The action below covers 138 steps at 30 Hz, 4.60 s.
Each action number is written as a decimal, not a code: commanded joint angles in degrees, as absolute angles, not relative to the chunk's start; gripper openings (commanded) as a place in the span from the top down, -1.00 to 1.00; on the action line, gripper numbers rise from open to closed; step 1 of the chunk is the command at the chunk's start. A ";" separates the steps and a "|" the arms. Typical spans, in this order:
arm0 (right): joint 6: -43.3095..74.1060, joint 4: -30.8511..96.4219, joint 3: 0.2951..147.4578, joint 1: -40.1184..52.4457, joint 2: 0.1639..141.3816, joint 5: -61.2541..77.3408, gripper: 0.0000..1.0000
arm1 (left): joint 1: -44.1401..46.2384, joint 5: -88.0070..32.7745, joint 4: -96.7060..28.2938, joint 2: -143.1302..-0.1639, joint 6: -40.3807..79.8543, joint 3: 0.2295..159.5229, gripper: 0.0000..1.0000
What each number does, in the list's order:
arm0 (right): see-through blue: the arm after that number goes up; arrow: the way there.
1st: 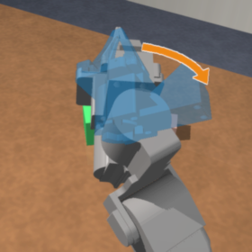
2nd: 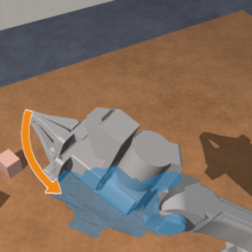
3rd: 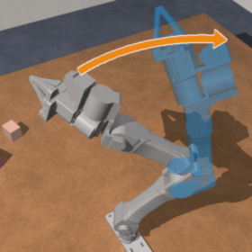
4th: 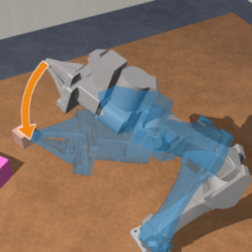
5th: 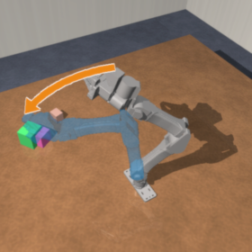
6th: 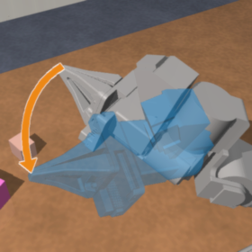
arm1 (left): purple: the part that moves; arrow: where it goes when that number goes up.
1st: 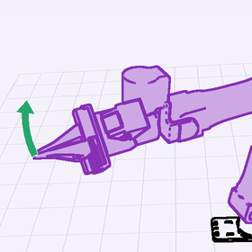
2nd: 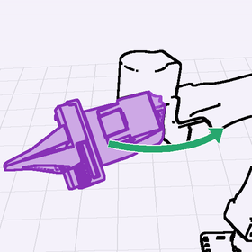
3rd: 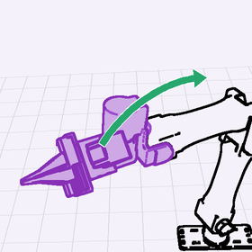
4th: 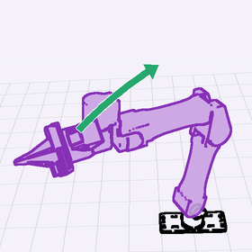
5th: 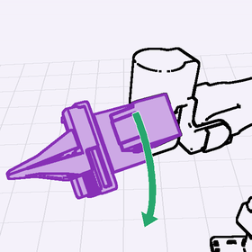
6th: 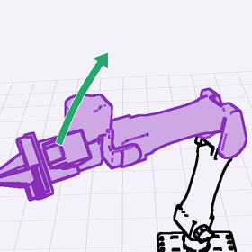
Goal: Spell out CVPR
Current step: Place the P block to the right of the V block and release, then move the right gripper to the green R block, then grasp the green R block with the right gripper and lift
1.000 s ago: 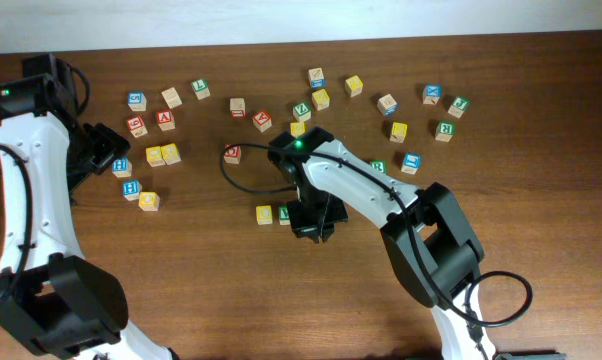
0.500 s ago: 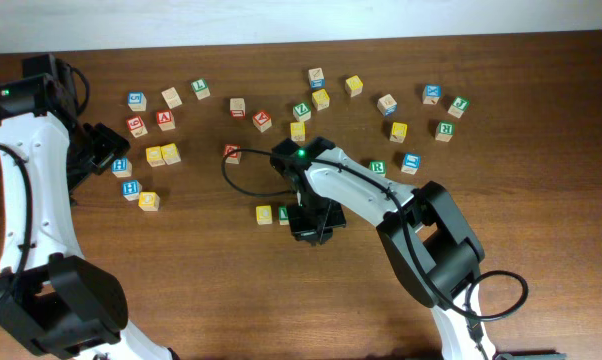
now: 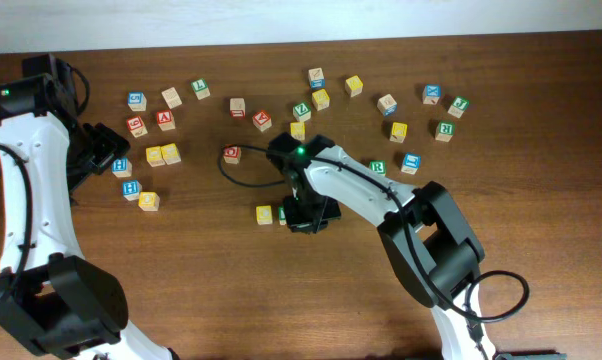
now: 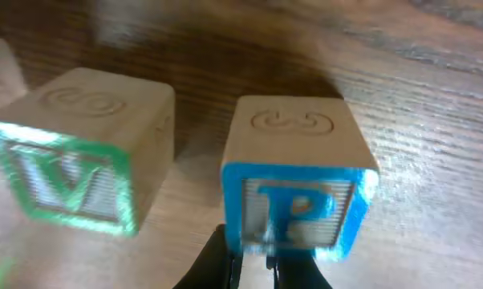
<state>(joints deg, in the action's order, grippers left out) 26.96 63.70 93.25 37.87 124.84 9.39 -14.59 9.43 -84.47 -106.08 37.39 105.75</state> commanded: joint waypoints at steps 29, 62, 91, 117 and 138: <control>20.75 87.94 118.28 13.21 124.11 2.24 -0.97 | -14.76 9.67 -84.51 -106.06 38.17 105.89 -0.98; 18.20 69.56 97.45 13.15 113.95 -1.52 -0.98 | -14.76 9.69 -84.53 -106.08 38.15 105.89 -0.98; 8.99 40.14 78.63 14.24 114.04 3.62 -0.40 | -14.76 9.69 -84.51 -106.08 38.17 105.89 -0.98; 12.93 40.77 80.86 14.35 117.69 1.50 0.49 | -14.76 9.67 -84.51 -106.08 38.15 105.89 -0.98; 21.78 55.35 84.47 29.36 117.71 6.85 0.49 | -14.76 9.67 -84.53 -106.08 38.17 105.89 -0.98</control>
<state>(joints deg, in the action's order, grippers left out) 21.08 55.42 85.10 29.34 117.40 7.57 -14.59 9.43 -84.47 -106.08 37.39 105.75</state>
